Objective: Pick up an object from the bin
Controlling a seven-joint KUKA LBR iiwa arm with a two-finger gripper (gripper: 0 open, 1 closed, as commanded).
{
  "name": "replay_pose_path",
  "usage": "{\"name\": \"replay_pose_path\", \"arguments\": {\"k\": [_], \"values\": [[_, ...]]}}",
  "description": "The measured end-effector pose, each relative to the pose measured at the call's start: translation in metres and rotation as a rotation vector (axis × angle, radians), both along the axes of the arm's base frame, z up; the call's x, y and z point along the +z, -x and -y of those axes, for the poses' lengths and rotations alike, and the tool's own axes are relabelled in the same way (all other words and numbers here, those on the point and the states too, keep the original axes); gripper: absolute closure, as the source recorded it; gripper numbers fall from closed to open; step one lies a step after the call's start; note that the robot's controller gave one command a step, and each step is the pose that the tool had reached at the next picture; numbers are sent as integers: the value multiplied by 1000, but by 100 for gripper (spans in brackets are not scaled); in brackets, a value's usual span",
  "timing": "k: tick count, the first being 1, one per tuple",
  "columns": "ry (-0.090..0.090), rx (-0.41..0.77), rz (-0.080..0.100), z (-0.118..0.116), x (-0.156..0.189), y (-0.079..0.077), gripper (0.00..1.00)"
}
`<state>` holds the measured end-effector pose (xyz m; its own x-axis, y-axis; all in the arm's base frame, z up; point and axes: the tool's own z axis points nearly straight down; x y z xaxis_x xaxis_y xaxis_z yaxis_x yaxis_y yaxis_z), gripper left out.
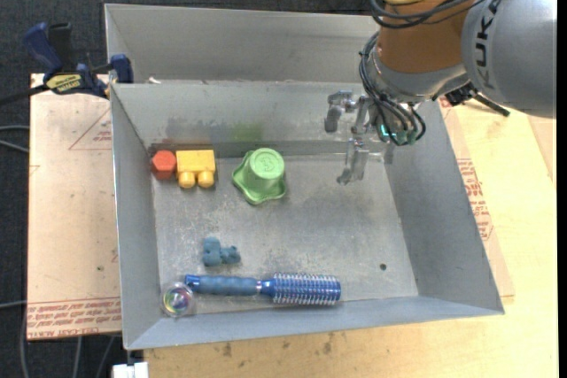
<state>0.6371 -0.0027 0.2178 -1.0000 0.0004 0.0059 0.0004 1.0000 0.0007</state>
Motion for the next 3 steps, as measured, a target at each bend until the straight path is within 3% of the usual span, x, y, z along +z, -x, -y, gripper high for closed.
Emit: {"name": "replay_pose_path", "arguments": {"k": [1, 2, 3], "values": [[-2, 17, -6, -47, -78, 93, 0], [-1, 287, 18, -48, -141, 150, 0], [1, 259, 28, -49, -142, 151, 0]]}}
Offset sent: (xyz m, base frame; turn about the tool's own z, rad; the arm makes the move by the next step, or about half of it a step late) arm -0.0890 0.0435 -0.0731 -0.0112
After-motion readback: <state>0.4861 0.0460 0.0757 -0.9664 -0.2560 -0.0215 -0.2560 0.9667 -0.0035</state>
